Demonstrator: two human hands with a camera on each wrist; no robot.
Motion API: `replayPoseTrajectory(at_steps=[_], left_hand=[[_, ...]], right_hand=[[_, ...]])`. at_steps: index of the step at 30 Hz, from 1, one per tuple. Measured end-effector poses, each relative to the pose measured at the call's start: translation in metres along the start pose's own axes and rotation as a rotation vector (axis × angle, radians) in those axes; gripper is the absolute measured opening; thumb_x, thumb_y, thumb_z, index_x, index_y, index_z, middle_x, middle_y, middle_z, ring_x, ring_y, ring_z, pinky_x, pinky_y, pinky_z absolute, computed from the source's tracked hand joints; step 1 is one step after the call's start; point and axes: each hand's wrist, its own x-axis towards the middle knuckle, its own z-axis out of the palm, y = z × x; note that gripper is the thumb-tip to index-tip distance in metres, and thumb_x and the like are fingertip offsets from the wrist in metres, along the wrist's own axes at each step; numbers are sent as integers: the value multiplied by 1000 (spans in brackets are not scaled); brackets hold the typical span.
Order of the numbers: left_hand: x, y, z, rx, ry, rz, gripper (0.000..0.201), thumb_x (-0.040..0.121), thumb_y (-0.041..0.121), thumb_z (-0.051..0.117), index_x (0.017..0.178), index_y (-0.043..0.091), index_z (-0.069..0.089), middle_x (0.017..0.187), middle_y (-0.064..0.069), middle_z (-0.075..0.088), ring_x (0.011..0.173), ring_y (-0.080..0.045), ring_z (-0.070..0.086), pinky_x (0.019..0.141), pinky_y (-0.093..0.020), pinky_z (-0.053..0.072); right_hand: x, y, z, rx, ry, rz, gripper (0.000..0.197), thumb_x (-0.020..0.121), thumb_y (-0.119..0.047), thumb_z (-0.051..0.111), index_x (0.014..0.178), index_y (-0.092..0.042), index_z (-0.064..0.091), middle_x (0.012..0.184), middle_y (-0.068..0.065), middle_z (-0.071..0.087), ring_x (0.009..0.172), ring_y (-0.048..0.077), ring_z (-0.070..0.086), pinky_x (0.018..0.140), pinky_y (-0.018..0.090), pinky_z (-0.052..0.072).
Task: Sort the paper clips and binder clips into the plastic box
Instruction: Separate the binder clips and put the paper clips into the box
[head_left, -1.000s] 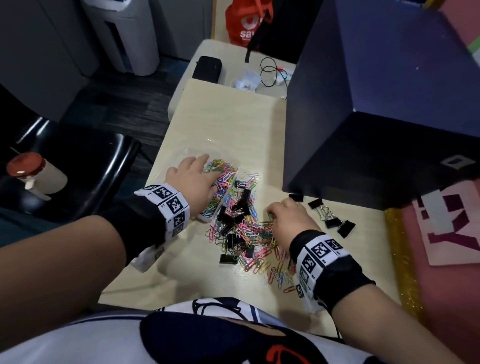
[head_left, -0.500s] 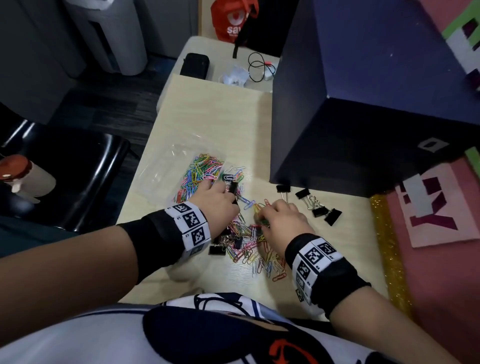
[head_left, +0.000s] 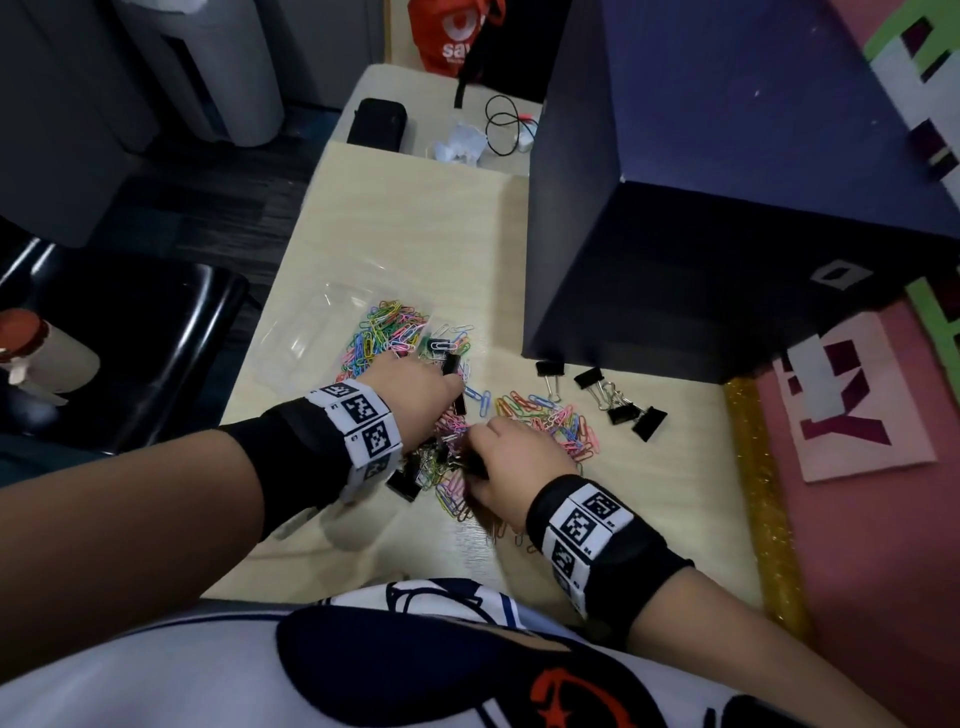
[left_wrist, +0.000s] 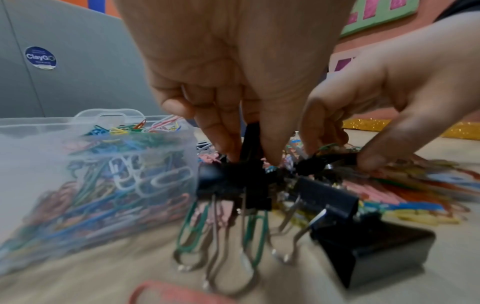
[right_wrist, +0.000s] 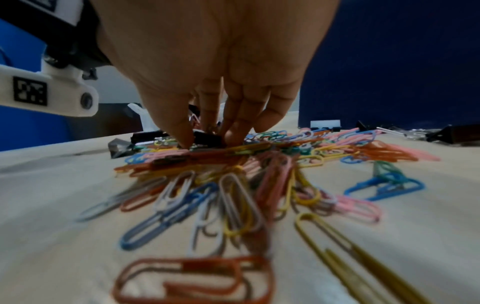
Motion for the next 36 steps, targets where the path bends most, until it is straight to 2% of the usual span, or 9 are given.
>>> replayPoseTrajectory(at_steps=[4, 7, 9, 15, 20, 23, 27, 30, 36], left_hand=[[0, 0, -8, -98, 37, 29, 32, 84, 35, 63, 105, 18, 44, 97, -5, 65, 90, -30, 61, 72, -36, 45], [4, 1, -17, -224, 13, 15, 38, 82, 39, 68, 102, 18, 44, 82, -2, 56, 77, -25, 53, 65, -34, 44], [9, 1, -23, -268, 23, 21, 38, 81, 42, 69, 100, 19, 44, 77, 3, 51, 77, -24, 52, 64, -32, 40], [28, 12, -32, -409, 168, 53, 32, 84, 37, 67, 105, 22, 49, 90, -2, 65, 90, -25, 60, 76, -32, 48], [35, 26, -37, -648, 229, 100, 44, 84, 27, 68, 123, 29, 49, 110, 11, 60, 78, -9, 52, 76, -21, 38], [31, 23, -34, -445, 201, 94, 31, 86, 23, 63, 116, 27, 56, 109, 3, 54, 87, -13, 52, 75, -23, 36], [21, 10, -24, -159, -4, 76, 23, 85, 18, 58, 108, 19, 60, 109, -7, 57, 102, -26, 58, 84, -35, 49], [7, 5, -22, -36, -58, 77, 22, 88, 18, 55, 108, 15, 61, 106, -9, 62, 102, -27, 60, 77, -33, 46], [-22, 7, -3, 20, -199, 68, 43, 75, 40, 71, 109, 18, 58, 100, -5, 66, 94, -26, 63, 63, -30, 44]], right_hand=[[-5, 12, -8, 207, 79, 70, 41, 82, -36, 61, 117, -21, 45, 114, 1, 54, 103, 22, 53, 86, 35, 45], [-8, 22, -14, 304, 61, 145, 38, 82, -40, 60, 113, -23, 45, 97, -5, 55, 86, 17, 55, 70, 29, 42], [-9, 31, -16, 341, 39, 195, 32, 83, -39, 58, 108, -23, 46, 93, -4, 60, 82, 19, 58, 70, 30, 46], [-14, 61, -21, 434, 237, 416, 22, 81, -35, 60, 98, -25, 50, 96, -3, 57, 80, 15, 54, 67, 27, 41], [-20, 76, -25, 407, 434, 669, 36, 87, -31, 58, 119, -19, 50, 123, 6, 46, 107, 26, 52, 87, 35, 47], [-21, 68, -22, 331, 399, 574, 32, 89, -29, 57, 119, -19, 53, 124, 5, 46, 115, 25, 47, 95, 35, 44], [-14, 39, -13, 238, 208, 233, 24, 89, -23, 55, 113, -20, 57, 117, 2, 52, 113, 22, 48, 98, 37, 44], [-4, 16, -8, 117, 92, 42, 30, 90, -24, 52, 119, -16, 56, 118, 6, 51, 116, 27, 45, 96, 40, 43], [11, -6, -2, -23, -26, -27, 41, 91, -20, 49, 131, -22, 47, 121, 8, 47, 117, 31, 44, 97, 43, 39]])
